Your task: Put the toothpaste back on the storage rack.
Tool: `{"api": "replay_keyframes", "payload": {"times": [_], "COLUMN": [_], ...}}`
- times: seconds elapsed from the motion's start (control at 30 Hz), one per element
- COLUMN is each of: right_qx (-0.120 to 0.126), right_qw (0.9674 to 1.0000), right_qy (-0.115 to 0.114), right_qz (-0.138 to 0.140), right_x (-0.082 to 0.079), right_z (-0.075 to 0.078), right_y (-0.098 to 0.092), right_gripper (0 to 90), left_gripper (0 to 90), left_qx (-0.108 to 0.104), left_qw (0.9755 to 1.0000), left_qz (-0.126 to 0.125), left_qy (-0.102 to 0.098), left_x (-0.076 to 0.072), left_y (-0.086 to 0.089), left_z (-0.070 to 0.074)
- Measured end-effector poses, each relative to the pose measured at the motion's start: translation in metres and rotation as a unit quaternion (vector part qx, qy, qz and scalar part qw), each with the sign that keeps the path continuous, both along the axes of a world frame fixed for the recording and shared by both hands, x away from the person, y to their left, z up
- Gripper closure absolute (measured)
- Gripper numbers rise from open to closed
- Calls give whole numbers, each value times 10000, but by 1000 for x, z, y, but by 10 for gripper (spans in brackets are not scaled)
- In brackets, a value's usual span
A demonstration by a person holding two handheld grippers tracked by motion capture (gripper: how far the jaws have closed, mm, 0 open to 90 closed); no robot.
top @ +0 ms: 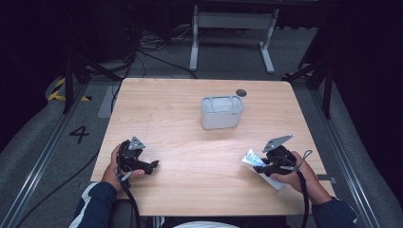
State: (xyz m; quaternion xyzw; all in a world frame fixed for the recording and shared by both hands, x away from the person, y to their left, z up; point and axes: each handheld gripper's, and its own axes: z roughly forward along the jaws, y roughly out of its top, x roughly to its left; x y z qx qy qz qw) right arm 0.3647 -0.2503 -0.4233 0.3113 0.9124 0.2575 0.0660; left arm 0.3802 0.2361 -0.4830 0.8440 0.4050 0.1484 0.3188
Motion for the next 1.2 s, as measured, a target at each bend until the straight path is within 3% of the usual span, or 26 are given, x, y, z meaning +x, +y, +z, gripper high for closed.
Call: {"api": "replay_keyframes", "payload": {"times": [0.53, 1.2], "right_qx": [281, 581], "right_qw": [9992, 9968], "right_qy": [-254, -549], "right_qz": [-83, 28], "right_x": [-4, -9], "right_z": [10, 22], "right_y": [-19, -19], "right_gripper": [654, 659], "left_gripper": [5, 4], "left_qx": [0, 32], "left_qw": [10000, 10000], "left_qz": [1, -51], "left_qy": [0, -37], "left_x": [0, 1], "left_y": [0, 0], "left_z": [0, 0]}}
